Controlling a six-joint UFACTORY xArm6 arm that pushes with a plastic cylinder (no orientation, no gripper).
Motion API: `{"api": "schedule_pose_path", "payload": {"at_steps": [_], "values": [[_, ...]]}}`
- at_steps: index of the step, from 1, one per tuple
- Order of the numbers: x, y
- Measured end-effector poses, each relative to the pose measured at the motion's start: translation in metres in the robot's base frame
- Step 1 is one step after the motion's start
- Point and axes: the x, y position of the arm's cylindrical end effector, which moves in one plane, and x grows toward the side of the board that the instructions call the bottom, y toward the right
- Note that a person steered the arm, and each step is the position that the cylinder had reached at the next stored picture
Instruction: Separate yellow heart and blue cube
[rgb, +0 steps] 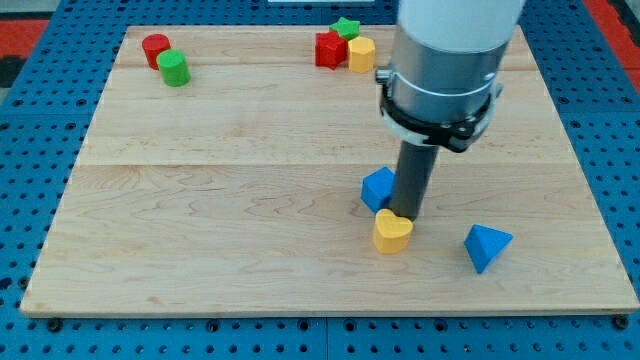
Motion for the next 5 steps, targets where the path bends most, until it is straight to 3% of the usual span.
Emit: {"api": "schedule_pose_path", "payload": {"at_steps": [4, 5], "values": [[0.0, -0.007], [-0.023, -0.031]]}}
